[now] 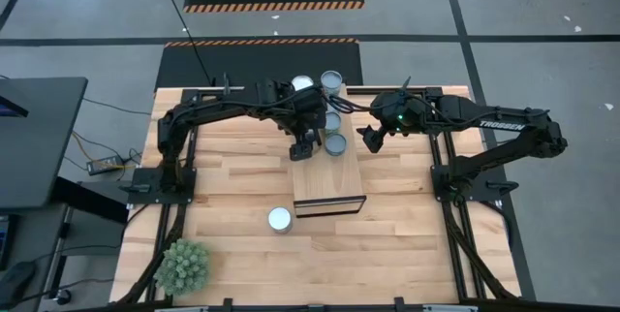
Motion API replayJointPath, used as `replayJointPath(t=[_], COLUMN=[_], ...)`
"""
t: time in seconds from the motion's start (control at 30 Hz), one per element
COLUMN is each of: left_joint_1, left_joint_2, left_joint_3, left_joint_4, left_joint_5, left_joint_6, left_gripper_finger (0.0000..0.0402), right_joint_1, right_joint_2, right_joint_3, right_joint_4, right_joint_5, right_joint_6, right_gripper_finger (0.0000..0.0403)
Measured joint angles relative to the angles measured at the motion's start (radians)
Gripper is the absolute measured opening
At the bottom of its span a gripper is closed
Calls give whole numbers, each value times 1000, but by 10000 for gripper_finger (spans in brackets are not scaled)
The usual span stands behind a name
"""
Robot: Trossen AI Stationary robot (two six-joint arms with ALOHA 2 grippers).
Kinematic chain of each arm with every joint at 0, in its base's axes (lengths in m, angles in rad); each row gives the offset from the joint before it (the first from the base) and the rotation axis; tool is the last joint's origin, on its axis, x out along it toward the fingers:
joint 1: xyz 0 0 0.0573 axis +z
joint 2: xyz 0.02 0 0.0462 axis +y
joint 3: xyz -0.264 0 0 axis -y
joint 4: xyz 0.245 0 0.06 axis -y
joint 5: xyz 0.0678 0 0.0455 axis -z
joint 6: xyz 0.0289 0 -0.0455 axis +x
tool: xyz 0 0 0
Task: Pick and place cans onto a shelf
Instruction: Put the canned oranges on the shelf, then put the canned peas on the shelf
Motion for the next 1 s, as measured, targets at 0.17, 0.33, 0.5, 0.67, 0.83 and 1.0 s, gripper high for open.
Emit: replayJointPath(t=[0.17,0.33,0.5,0.67,0.83,1.0], left_joint_1=[1,1,0,-3,-11,-12], left_joint_2=[0,0,0,0,0,0], left_joint_3=[0,0,13,41,75,120], left_joint_4=[0,3,1,-17,-38,-46], left_joint_5=[0,-2,-50,-62,-74,-105], left_joint_6=[16,21,36,37,63,87], left_gripper_finger=[352,353,354,354,354,354], right_joint_1=[0,0,0,0,0,0], right_joint_2=[0,0,0,0,0,0], right_joint_3=[0,0,0,0,0,0], right_joint_4=[0,1,1,1,1,1], right_joint_5=[0,1,1,1,1,2], right_joint_6=[0,0,0,0,7,7], right_gripper_finger=[347,347,347,347,347,347])
